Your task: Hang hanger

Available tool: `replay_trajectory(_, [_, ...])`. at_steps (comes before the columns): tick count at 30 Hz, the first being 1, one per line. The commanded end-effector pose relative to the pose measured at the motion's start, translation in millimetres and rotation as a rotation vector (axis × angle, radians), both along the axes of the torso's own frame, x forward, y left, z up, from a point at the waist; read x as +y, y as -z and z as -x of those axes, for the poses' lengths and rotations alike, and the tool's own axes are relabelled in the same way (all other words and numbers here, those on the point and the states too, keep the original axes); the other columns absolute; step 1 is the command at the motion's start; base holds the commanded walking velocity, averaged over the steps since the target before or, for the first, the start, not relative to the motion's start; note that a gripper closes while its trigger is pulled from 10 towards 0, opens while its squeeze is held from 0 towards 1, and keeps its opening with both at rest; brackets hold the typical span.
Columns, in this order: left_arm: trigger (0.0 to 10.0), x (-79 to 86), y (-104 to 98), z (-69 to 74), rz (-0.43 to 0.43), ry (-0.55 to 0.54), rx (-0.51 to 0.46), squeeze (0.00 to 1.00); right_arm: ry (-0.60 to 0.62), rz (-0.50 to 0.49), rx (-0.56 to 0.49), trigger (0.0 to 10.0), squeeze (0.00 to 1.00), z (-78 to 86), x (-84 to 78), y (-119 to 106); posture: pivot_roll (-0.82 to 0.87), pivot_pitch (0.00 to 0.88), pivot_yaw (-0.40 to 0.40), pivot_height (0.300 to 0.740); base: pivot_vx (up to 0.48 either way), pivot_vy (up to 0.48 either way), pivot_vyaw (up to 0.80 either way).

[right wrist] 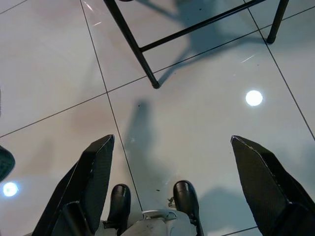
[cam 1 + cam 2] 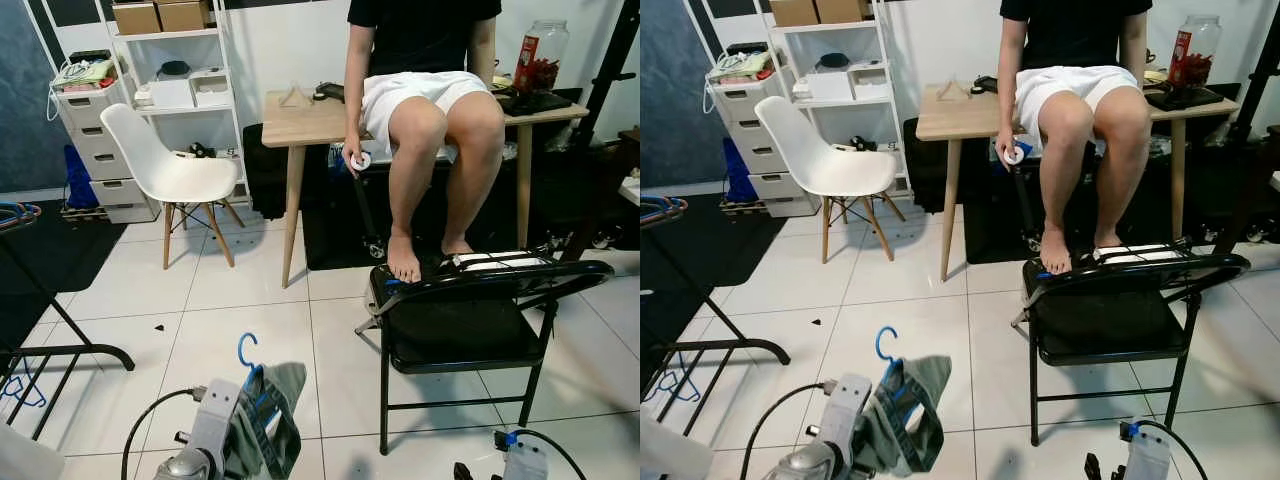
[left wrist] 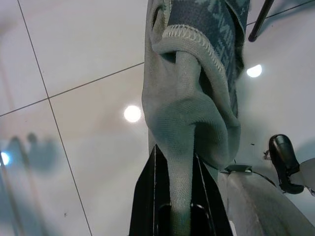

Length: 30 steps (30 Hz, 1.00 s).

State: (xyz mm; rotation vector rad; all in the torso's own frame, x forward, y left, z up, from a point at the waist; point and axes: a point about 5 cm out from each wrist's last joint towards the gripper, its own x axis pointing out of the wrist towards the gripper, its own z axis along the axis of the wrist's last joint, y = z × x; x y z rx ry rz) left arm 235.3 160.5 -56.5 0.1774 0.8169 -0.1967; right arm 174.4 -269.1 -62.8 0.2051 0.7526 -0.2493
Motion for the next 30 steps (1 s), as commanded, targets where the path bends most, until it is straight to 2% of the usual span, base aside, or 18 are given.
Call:
replay_trajectory(1, [10.0,-0.1,3.6,4.3,-0.021,0.003,0.037,0.00,-0.021,0.003,0.020,10.0,0.00,1.7,1.5,1.7,0.15,0.000,0.063,0.740,0.000,0.000,0.00])
replay_trajectory(7, [10.0,3.6,4.3,5.5,-0.031,-0.008,0.045,0.00,-0.030,0.004,0.026,10.0,0.00,5.6,4.0,4.0,0.14,0.000,0.077,0.740,0.000,0.000,0.00])
replay_trajectory(12, [10.0,4.2,5.4,7.7,-0.074,0.037,0.041,0.00,-0.039,0.003,0.035,10.0,0.00,11.3,8.9,7.7,0.15,0.000,0.081,0.740,0.000,0.000,0.00])
replay_trajectory(17, [10.0,3.3,4.2,6.9,-0.074,0.053,0.014,0.00,-0.055,0.013,0.045,10.0,0.00,14.0,8.5,8.5,0.15,0.000,0.077,0.740,0.000,0.000,0.00])
replay_trajectory(30, [10.0,-1.2,-1.4,-1.3,-0.056,0.056,-0.027,0.00,-0.073,0.029,0.046,10.0,0.00,10.0,4.3,5.6,0.16,0.000,0.061,0.740,0.000,0.000,0.00])
